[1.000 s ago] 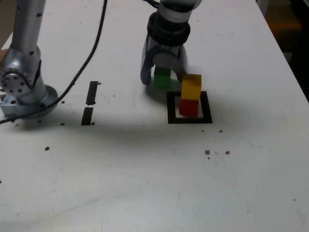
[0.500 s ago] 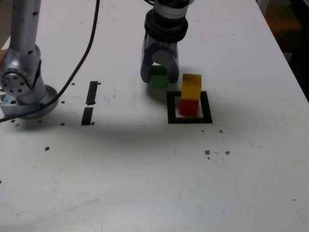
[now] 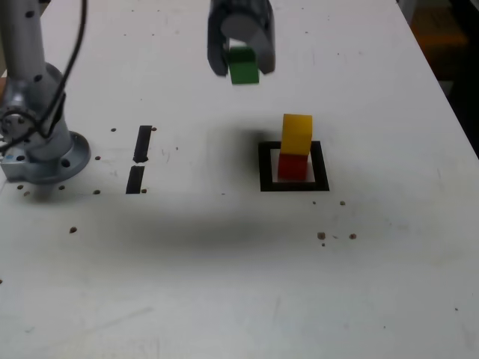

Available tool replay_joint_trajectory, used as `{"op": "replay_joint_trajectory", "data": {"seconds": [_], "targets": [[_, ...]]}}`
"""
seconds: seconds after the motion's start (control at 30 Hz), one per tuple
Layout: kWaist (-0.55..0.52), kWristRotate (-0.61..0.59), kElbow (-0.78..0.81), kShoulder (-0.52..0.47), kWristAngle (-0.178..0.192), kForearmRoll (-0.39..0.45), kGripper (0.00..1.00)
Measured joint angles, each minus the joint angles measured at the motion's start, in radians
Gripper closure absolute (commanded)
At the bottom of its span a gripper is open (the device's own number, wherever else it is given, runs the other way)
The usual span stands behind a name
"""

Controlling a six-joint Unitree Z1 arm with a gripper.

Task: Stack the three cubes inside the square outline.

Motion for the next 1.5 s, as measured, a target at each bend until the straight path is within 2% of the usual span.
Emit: {"op": "replay_joint_trajectory", "data": {"seconds": [0.17, 0.27, 0.53, 0.83, 1.0, 1.37, 1.5], "targets": [[-0.083, -0.043, -0.148, 0.012, -0.015, 0.127, 0.87], [-0.142, -0.076, -0.247, 0.068, -0.047, 0.181, 0.87], [-0.182, -0.111, -0.285, 0.194, -0.099, 0.173, 0.86], [-0.180, -0.118, -0.291, 0.263, -0.103, 0.140, 0.86], [-0.180, -0.117, -0.305, 0.267, -0.102, 0.135, 0.85], [-0.177, -0.117, -0.316, 0.293, -0.097, 0.135, 0.68], [-0.172, -0.117, -0.316, 0.303, -0.094, 0.135, 0.55]]}}
